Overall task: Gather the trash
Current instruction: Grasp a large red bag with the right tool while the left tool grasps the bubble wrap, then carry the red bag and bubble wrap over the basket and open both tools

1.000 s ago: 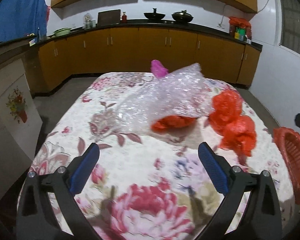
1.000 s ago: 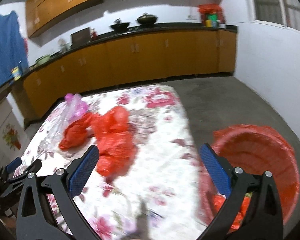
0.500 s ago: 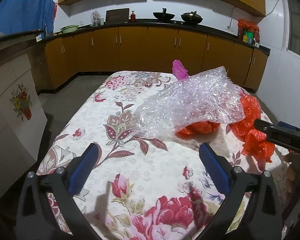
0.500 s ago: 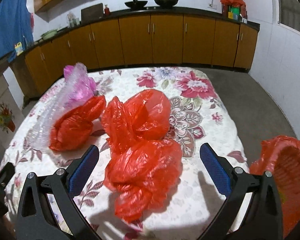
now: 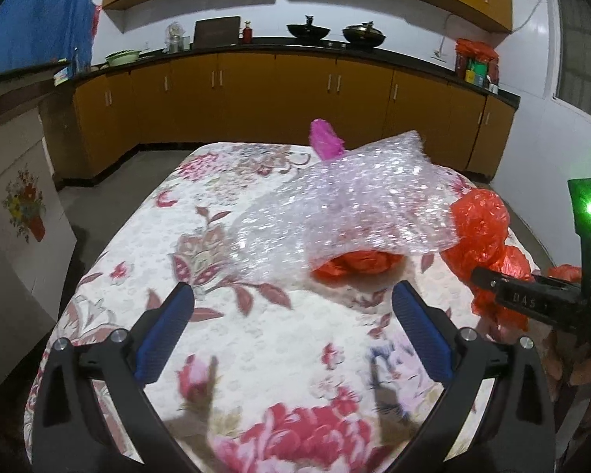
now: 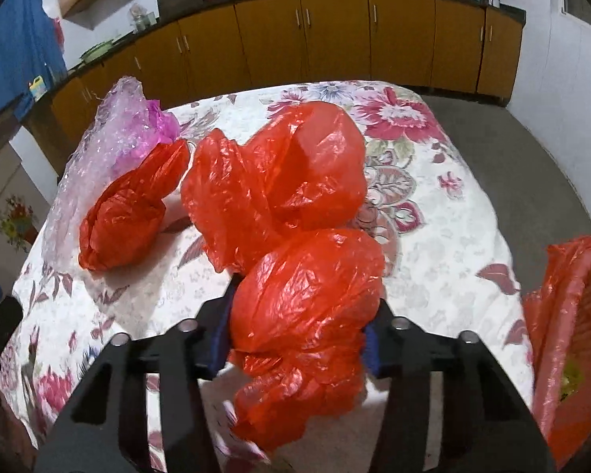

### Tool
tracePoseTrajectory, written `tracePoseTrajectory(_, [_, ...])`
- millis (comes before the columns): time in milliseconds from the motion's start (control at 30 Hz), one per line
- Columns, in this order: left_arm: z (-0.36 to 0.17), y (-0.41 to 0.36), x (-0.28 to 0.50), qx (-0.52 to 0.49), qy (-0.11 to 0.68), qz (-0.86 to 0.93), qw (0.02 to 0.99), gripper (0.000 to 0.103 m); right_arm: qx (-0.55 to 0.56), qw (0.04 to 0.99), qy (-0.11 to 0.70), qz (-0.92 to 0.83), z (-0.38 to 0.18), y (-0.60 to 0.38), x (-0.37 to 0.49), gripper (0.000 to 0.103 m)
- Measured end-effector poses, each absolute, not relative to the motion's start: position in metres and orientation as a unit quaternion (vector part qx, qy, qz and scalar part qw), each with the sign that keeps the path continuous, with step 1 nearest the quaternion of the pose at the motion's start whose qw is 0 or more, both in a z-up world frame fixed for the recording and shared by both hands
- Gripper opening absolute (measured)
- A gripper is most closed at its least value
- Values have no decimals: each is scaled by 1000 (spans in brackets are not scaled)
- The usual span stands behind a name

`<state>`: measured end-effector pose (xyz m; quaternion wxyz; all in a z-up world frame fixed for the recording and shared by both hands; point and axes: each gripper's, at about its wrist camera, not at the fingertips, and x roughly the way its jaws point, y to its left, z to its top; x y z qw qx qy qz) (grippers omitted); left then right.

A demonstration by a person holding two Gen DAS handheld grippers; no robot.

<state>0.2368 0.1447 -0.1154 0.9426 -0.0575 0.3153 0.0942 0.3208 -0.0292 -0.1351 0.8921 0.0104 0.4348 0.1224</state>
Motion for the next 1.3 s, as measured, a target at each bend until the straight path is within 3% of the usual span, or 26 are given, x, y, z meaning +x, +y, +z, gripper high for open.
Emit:
tracePoseTrajectory(300, [-94,119,253,-90,293,67,950,99,17,893,433,123,-134,-46,307,45])
tracePoseTrajectory(567, [-85,72,280,-27,286,67,956,97,27,893,433,125,-133,-57,299,45])
tracePoseTrajectory(867, [-109,78,312,-15,334,101,937,64,41,893,433,117,-133,-78,291,45])
tracePoseTrajectory(1033, [-113,86,312,-24,352,85,932,24,48,893,432,118,-133,-82,288,45])
tracePoseTrajectory(1100, [-111,88,309,-26,350,77,933,15,48,893,431,118,-132,-83,286,45])
tracePoseTrajectory(1300, [-99,99,294,-32,336,67,939,5,55,896,424,116,-124,-91,280,44])
